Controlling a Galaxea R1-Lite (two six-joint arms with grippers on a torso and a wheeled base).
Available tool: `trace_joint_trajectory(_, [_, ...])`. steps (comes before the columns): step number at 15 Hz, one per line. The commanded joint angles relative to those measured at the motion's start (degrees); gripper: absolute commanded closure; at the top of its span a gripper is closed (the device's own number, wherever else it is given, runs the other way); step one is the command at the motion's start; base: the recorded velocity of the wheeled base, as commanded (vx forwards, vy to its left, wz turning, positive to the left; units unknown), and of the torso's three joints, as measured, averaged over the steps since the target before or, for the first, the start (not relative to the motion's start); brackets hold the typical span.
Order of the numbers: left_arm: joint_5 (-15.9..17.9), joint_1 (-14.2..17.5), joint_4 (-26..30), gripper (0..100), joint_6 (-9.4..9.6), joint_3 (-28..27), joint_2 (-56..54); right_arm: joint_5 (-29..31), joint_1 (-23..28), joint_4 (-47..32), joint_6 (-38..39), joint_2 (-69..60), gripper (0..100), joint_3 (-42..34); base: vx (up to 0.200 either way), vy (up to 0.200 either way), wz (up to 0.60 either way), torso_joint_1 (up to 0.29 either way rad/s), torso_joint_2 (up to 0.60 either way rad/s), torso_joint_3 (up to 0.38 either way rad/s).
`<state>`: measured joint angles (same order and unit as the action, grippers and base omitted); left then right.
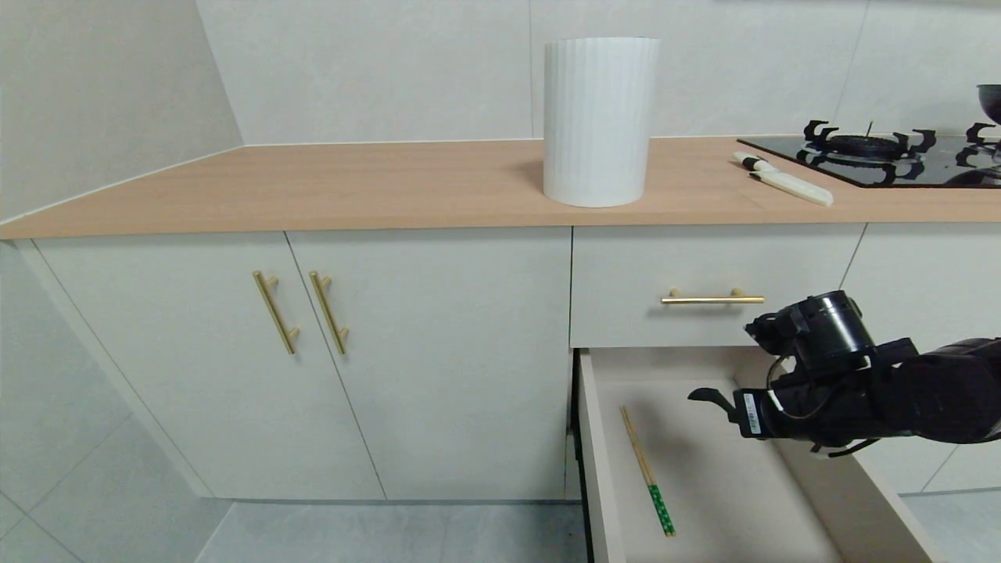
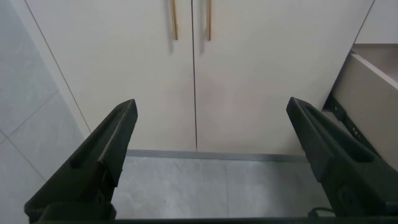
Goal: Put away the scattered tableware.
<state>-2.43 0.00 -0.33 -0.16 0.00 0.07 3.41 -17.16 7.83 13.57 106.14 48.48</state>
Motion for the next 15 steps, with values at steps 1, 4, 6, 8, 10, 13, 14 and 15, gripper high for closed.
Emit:
trace_joint_trajectory(1, [-0.04,0.0,-0.02,0,-0.02,0.0,0.01,0.28,0.03,5.45,0.05,7.59,100,-0.76,0.0,0.0,0.0,0.0,0.0,0.0])
trace_joint_trajectory(4, [-0.04,0.0,-0.02,0,-0.02,0.0,0.01,1.6,0.03,15.99,0.05,15.23,100,-3.22,0.0,0.0,0.0,0.0,0.0,0.0])
trace_joint_trajectory(6, [-0.04,0.0,-0.02,0,-0.02,0.0,0.01,1.6,0.03,18.01,0.05,17.96,100,-3.22,0.0,0.0,0.0,0.0,0.0,0.0])
trace_joint_trajectory(8, [-0.04,0.0,-0.02,0,-0.02,0.0,0.01,1.6,0.2,19.6,0.05,19.8,100,-3.22,0.0,0.0,0.0,0.0,0.0,0.0])
trace_joint_trajectory(10, [-0.04,0.0,-0.02,0,-0.02,0.0,0.01,1.95,0.38,21.53,-0.03,21.74,100,-3.22,0.0,0.0,0.0,0.0,0.0,0.0])
trace_joint_trajectory(13, [-0.04,0.0,-0.02,0,-0.02,0.0,0.01,3.71,0.29,22.85,-0.12,25.25,100,-2.78,0.0,0.0,0.0,0.0,0.0,0.0])
trace_joint_trajectory(14, [-0.04,0.0,-0.02,0,-0.02,0.0,0.01,3.71,0.29,23.99,-0.12,26.13,100,-2.78,0.0,0.0,0.0,0.0,0.0,0.0])
trace_joint_trajectory(15, [-0.04,0.0,-0.02,0,-0.02,0.0,0.01,3.71,0.38,24.43,-0.3,26.57,100,-2.69,0.0,0.0,0.0,0.0,0.0,0.0])
